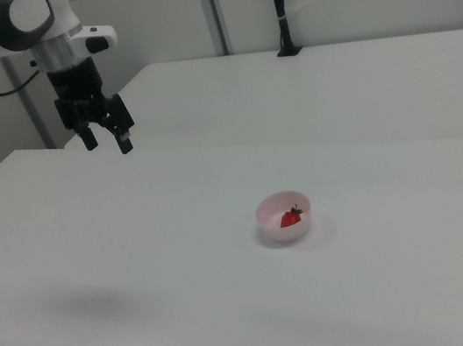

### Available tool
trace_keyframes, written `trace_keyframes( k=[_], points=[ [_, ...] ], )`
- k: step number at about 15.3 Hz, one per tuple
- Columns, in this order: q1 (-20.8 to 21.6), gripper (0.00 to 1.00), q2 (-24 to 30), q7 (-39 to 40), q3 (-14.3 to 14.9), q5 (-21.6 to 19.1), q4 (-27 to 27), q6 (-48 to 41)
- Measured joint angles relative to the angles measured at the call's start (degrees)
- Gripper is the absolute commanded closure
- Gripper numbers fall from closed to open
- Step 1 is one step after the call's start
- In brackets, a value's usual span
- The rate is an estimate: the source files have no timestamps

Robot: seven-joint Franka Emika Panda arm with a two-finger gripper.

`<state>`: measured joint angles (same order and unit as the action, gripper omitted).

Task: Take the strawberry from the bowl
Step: 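Move the open gripper over the pink bowl with the strawberry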

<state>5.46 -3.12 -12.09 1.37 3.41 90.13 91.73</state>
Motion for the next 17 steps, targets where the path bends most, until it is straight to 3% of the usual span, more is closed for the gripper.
trace_keyframes(
  k=[12,17],
  points=[
    [0.0,0.00,0.0,0.8,0.7,0.0,0.0,0.0],
    [-3.0,0.00,-1.5,9.0,1.1,0.0,-1.0,1.5]
  ],
)
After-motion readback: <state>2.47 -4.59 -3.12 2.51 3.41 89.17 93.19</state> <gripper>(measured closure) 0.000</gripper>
